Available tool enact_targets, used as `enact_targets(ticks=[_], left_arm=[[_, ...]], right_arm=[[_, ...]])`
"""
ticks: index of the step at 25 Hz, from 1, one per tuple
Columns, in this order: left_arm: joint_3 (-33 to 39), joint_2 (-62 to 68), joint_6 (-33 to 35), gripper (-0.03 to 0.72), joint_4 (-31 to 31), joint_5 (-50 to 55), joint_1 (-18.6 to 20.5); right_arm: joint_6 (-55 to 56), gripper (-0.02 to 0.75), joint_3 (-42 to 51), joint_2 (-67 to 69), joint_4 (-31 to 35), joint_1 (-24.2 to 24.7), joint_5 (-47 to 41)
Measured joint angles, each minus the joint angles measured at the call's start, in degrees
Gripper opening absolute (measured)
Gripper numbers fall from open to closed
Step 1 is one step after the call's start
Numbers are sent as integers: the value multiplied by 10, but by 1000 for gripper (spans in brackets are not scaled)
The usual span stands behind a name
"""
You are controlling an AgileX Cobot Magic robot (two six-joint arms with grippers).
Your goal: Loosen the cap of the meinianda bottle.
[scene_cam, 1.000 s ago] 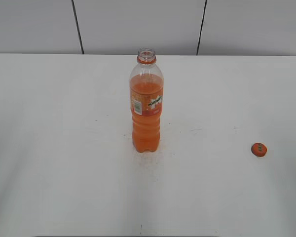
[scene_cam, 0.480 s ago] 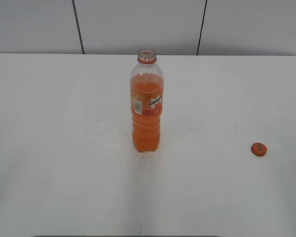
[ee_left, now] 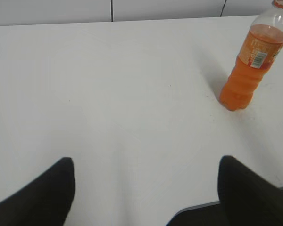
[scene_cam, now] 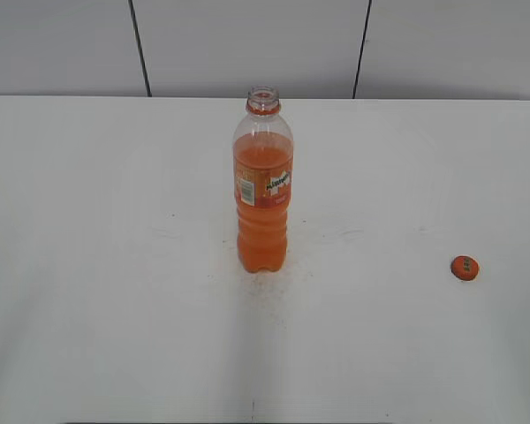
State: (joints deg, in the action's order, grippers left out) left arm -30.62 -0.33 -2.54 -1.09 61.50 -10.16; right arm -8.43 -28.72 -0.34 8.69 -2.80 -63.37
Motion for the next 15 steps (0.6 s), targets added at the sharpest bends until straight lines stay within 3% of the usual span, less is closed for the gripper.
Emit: enact_targets(ticks=[7, 15], left_arm=[[0, 0, 0, 562, 15, 0, 0], [0, 0, 0, 562, -9, 0, 0]], right_arm=[[14, 560, 0, 0, -17, 0, 0], [37, 560, 0, 0, -38, 0, 1]])
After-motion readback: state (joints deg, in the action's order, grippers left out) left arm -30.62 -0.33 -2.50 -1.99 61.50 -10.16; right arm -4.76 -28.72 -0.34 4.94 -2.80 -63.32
